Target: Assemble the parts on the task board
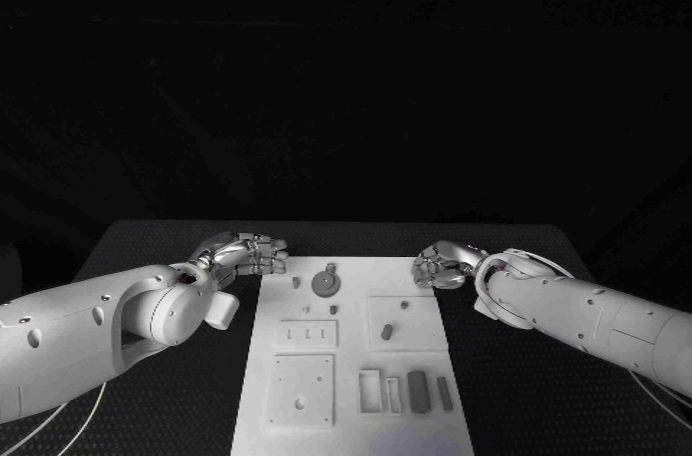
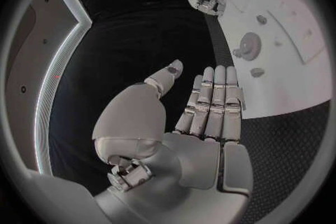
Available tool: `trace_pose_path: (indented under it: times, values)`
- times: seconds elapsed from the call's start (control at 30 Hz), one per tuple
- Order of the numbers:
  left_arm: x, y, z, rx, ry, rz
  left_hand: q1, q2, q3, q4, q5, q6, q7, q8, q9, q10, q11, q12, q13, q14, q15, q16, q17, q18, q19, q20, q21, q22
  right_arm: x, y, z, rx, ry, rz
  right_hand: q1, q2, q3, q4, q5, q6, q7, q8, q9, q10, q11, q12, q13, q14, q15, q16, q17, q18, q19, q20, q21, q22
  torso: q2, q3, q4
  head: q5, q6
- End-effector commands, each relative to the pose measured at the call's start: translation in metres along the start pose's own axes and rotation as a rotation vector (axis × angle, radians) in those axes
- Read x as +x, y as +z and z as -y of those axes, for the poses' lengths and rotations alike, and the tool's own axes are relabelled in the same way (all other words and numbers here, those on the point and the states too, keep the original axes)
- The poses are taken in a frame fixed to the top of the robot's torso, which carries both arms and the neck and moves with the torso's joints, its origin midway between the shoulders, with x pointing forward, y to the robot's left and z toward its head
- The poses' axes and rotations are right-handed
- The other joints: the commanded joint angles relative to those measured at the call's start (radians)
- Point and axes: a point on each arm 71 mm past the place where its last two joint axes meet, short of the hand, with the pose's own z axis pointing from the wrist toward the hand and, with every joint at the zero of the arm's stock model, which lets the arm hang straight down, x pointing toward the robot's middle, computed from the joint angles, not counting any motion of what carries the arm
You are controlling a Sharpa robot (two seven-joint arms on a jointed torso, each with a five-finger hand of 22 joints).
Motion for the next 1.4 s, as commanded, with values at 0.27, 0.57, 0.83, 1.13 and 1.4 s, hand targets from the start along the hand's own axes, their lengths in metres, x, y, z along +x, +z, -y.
trace_pose_path:
  times: [0.27,0.57,0.83,1.13,1.4]
  values:
    - [0.0022,0.0001,0.0011,0.008,-0.004,-0.019,-0.009,0.0,0.0,-0.008,0.001,0.001,0.007,-0.005,-0.001,-0.001,0.006,-0.004,-0.001,0.002,0.009,-0.007,0.001,-0.004,0.005,0.005,-0.005,0.001,0.0019,-0.0002,0.001,0.003,-0.02,0.003,0.004,0.012,0.0,-0.009,0.005,0.041,0.023,0.0,0.002,0.0,-0.007,0.006,-0.001,-0.002,-0.009,0.006,-0.002,0.052,-0.004,-0.007,0.007,0.02,0.0,-0.0006,0.001,-0.002,-0.002]
    - [0.0017,0.0,0.0011,0.007,-0.003,-0.018,-0.009,0.001,0.0,-0.008,0.001,0.0,0.007,-0.005,-0.001,-0.001,0.006,-0.004,0.0,0.002,0.009,-0.007,0.002,-0.004,0.005,0.005,-0.005,0.001,0.0044,0.0001,0.0006,0.002,-0.021,0.011,0.015,0.045,0.007,-0.011,0.005,0.051,0.02,0.005,0.008,0.001,-0.01,0.006,-0.001,-0.002,-0.011,0.008,-0.002,0.052,-0.004,-0.009,0.009,0.02,0.0,-0.0001,0.0004,-0.002,-0.004]
    - [0.0014,0.0,0.001,0.007,-0.003,-0.018,-0.009,0.001,0.0,-0.008,0.001,0.0,0.007,-0.005,-0.001,-0.001,0.006,-0.004,0.0,0.002,0.009,-0.007,0.002,-0.003,0.005,0.005,-0.005,0.002,0.0032,-0.0006,0.0011,0.001,-0.033,0.025,0.023,0.07,0.118,0.003,0.007,0.121,-0.005,0.035,0.041,0.006,-0.033,0.004,-0.001,-0.002,-0.033,0.014,0.0,0.052,0.001,-0.008,0.02,0.02,0.0,-0.0003,0.0006,-0.002,-0.005]
    - [0.0018,0.0,0.0008,0.004,-0.002,-0.022,-0.009,0.002,0.001,-0.008,0.001,0.001,0.006,-0.004,-0.001,0.0,0.006,-0.004,0.0,0.003,0.009,-0.007,0.003,-0.003,0.005,0.005,-0.005,0.002,0.0032,-0.0009,-0.0024,-0.011,-0.044,0.038,0.018,0.072,0.134,-0.007,0.006,0.139,-0.012,0.04,0.049,0.009,-0.04,0.004,0.0,-0.001,-0.037,0.017,0.001,0.052,0.003,-0.012,0.028,0.022,0.0,-0.0004,-0.0002,-0.003,-0.005]
    - [0.0028,-0.0003,0.0006,0.0,0.019,-0.029,-0.017,0.004,0.0,-0.003,0.001,0.012,0.006,0.002,0.001,0.011,0.004,-0.001,0.003,0.012,0.01,-0.005,0.008,-0.001,0.009,0.005,-0.005,0.005,0.0045,-0.0016,-0.0081,-0.022,-0.033,0.039,0.017,0.068,0.137,-0.009,0.005,0.146,-0.015,0.042,0.052,0.011,-0.043,0.003,0.001,0.0,-0.04,0.018,0.001,0.052,0.004,-0.014,0.031,0.022,-0.001,-0.0008,-0.0006,-0.004,-0.004]
